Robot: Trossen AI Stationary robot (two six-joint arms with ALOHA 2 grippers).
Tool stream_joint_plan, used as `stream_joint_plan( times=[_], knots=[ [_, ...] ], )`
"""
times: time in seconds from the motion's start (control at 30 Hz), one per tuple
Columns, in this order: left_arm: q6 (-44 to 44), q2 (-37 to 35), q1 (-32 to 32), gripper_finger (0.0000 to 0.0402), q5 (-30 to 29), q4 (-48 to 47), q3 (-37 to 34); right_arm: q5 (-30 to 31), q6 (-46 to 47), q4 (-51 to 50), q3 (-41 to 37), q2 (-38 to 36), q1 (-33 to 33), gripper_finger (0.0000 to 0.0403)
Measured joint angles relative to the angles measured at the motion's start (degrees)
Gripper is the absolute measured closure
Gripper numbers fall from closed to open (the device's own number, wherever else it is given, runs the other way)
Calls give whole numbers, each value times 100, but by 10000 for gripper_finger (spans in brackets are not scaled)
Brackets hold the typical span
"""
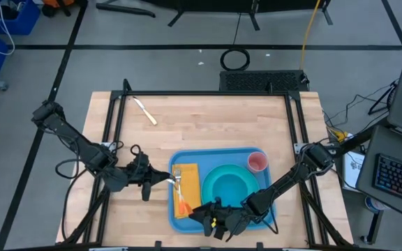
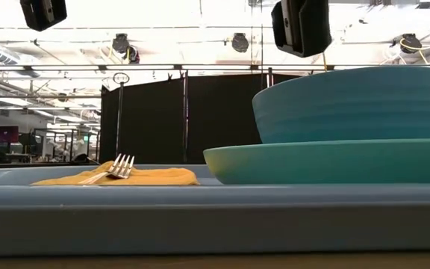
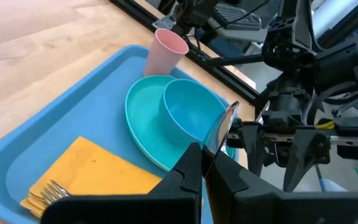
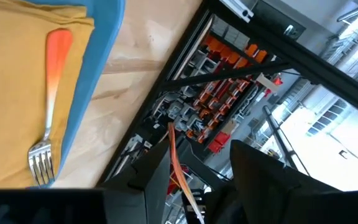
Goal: Set up tray
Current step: Put the orange spoon on the yellow napkin to the right of the orange fork
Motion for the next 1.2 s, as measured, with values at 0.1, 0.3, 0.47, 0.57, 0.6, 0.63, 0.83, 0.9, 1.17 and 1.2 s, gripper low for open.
stream_joint_plan(
  times=[0.1,0.3,0.47,0.57,0.6,0.63,0.83,0.9,1.17,1.2],
  knots=[
    [57,0,62,398,102,15,0,-1,36,7,0,0,-23,245],
    [120,0,97,398,172,50,0,-245,156,-84,0,0,-23,245],
    [145,0,95,397,169,52,0,-302,239,-29,0,0,-23,245],
    [146,0,97,397,171,55,0,-343,252,-21,0,0,-23,246],
    [145,0,103,396,173,56,0,-408,260,-21,0,0,-25,247],
    [145,0,119,395,186,61,0,-438,281,-11,0,0,-25,249],
    [219,0,167,395,225,155,0,-451,296,-10,0,0,-84,279],
    [283,-2,172,394,225,230,0,-467,296,-2,0,0,-103,290],
    [302,-2,172,396,225,183,0,-573,296,-10,0,0,-170,312],
    [300,-2,172,397,227,189,0,-573,297,-12,0,0,-170,314]
  ],
)
